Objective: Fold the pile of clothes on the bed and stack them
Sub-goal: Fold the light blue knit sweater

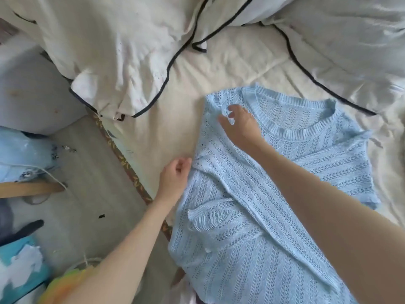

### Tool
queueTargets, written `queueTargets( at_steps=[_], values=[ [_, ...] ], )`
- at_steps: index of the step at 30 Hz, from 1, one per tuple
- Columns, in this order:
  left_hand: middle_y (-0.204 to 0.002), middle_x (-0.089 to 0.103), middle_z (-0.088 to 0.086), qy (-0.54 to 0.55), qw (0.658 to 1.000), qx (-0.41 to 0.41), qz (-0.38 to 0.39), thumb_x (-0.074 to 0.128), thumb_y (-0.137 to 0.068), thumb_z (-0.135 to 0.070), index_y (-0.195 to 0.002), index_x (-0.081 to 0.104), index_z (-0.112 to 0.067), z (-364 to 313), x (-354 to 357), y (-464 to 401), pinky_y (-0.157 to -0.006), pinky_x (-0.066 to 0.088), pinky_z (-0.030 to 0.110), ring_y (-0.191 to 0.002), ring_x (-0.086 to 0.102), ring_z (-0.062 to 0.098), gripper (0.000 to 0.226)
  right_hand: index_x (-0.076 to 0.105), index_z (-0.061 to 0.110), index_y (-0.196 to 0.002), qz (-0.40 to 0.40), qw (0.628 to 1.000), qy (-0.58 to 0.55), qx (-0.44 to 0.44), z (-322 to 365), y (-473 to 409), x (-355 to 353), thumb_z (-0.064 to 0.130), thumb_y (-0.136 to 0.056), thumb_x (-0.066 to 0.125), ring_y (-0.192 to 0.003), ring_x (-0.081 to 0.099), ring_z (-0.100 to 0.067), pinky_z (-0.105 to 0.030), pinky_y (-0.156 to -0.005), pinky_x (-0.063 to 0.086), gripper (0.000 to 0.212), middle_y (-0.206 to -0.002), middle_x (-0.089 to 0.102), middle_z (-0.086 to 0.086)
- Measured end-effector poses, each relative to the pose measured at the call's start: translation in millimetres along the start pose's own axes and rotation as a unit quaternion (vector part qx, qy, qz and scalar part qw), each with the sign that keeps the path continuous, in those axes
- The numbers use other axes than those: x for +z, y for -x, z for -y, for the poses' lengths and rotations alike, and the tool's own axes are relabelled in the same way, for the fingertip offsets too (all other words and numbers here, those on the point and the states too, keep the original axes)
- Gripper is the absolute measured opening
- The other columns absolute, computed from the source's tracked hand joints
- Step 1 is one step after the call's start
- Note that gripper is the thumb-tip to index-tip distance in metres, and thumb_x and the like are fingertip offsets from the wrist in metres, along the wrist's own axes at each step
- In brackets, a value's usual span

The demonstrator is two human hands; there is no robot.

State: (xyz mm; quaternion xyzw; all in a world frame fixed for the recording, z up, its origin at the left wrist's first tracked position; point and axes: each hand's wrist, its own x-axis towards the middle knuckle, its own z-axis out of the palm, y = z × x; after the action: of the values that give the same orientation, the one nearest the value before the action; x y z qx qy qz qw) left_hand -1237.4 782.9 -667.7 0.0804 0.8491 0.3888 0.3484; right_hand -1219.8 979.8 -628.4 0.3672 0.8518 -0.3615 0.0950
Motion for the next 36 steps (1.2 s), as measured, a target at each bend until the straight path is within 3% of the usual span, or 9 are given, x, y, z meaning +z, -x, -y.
queueTargets(
  at_steps=[3, 5, 13, 16, 19, 25, 28, 32, 36],
  values=[
    [-0.081, 0.063, -0.007, 0.028, 0.998, 0.004, 0.062, 0.052, -0.093, -0.040, -0.090, 0.063, -0.022, 2.4, 0.6, 0.8, -0.063, 0.039, 0.002, -0.071, 0.056, -0.003, 0.022, 0.060, 0.013, -0.088, 0.029, 0.998, -0.001, 0.050, 20.1, -37.3, 11.4, 0.031, -0.092, 0.050, -0.090, 0.056, -0.027, -0.030, -0.068, 0.042, 0.021, -0.086, 0.060, -0.009],
    [-0.072, 0.062, 0.001, 0.036, 0.995, -0.002, 0.091, 0.055, -0.091, -0.042, -0.082, 0.063, -0.021, 3.7, -1.0, -1.1, -0.056, 0.038, 0.010, -0.058, 0.051, 0.003, 0.025, 0.042, 0.016, -0.059, 0.041, 0.995, -0.016, 0.087, 29.5, -54.2, 15.4, 0.025, -0.088, 0.054, -0.060, 0.044, -0.021, -0.025, -0.048, 0.027, 0.033, -0.058, 0.042, -0.001],
    [-0.084, 0.060, -0.009, 0.039, 0.998, -0.014, 0.055, 0.057, -0.092, -0.032, -0.094, 0.054, -0.026, 17.5, -26.3, -19.5, -0.061, 0.039, 0.004, -0.074, 0.055, 0.000, 0.007, 0.034, 0.016, -0.053, 0.011, 0.998, -0.020, 0.056, 44.4, -87.6, 19.5, 0.023, -0.085, 0.063, -0.049, 0.030, -0.013, -0.029, -0.045, 0.023, 0.044, -0.051, 0.032, 0.001],
    [-0.089, 0.061, -0.007, 0.035, 0.996, -0.024, 0.074, 0.057, -0.092, -0.032, -0.096, 0.055, -0.026, 19.7, -26.0, -25.0, -0.064, 0.041, 0.009, -0.082, 0.058, 0.006, 0.008, 0.053, 0.010, -0.068, 0.001, 0.999, -0.009, 0.039, 43.2, -80.6, 20.2, 0.028, -0.088, 0.062, -0.061, 0.044, -0.019, -0.030, -0.053, 0.031, 0.028, -0.061, 0.047, -0.002],
    [-0.094, 0.063, -0.005, 0.082, 0.992, -0.045, 0.079, 0.060, -0.089, -0.038, -0.097, 0.056, -0.026, 21.9, -24.5, -24.4, -0.073, 0.044, 0.017, -0.088, 0.059, 0.007, 0.015, 0.061, 0.004, -0.109, -0.058, 0.998, -0.023, -0.004, 29.3, -54.6, 16.2, 0.028, -0.093, 0.058, -0.095, 0.056, -0.025, -0.034, -0.082, 0.044, 0.029, -0.101, 0.062, -0.011],
    [-0.092, 0.064, -0.001, 0.124, 0.986, -0.074, 0.082, 0.065, -0.080, -0.049, -0.095, 0.057, -0.030, 21.3, -21.1, -10.1, -0.076, 0.051, 0.030, -0.086, 0.062, 0.013, 0.025, 0.056, 0.000, -0.125, -0.151, 0.979, 0.099, -0.094, -33.0, 57.1, 27.2, 0.014, -0.091, 0.061, -0.123, 0.049, -0.036, -0.050, -0.102, 0.039, 0.037, -0.132, 0.054, -0.019],
    [-0.094, 0.067, 0.005, 0.127, 0.986, -0.102, 0.039, 0.067, -0.085, -0.038, -0.094, 0.060, -0.019, 27.8, -16.1, 4.6, -0.080, 0.052, 0.038, -0.088, 0.064, 0.020, 0.022, 0.057, 0.003, -0.127, -0.118, 0.980, 0.132, -0.091, -70.7, 112.4, 42.6, 0.012, -0.087, 0.066, -0.130, 0.044, -0.039, -0.057, -0.103, 0.038, 0.042, -0.138, 0.048, -0.021],
    [-0.089, 0.063, -0.004, 0.111, 0.986, -0.127, -0.015, 0.067, -0.085, -0.036, -0.085, 0.057, -0.026, 39.8, -2.0, 36.7, -0.069, 0.045, 0.022, -0.085, 0.059, 0.011, 0.015, 0.046, 0.011, -0.139, -0.030, 0.990, 0.134, -0.040, -116.0, 169.0, 53.7, 0.024, -0.095, 0.054, -0.141, 0.025, -0.035, -0.058, -0.112, 0.024, 0.047, -0.152, 0.029, -0.013],
    [-0.094, 0.065, -0.001, 0.085, 0.985, -0.151, 0.028, 0.065, -0.085, -0.039, -0.094, 0.063, -0.016, 65.1, 10.6, 66.8, -0.080, 0.047, 0.036, -0.087, 0.059, 0.013, 0.025, 0.024, 0.020, -0.149, -0.015, 0.984, 0.176, -0.007, -164.0, 198.4, 49.4, 0.039, -0.099, 0.038, -0.146, 0.005, -0.027, -0.049, -0.119, 0.004, 0.055, -0.154, 0.005, -0.002]
  ],
)
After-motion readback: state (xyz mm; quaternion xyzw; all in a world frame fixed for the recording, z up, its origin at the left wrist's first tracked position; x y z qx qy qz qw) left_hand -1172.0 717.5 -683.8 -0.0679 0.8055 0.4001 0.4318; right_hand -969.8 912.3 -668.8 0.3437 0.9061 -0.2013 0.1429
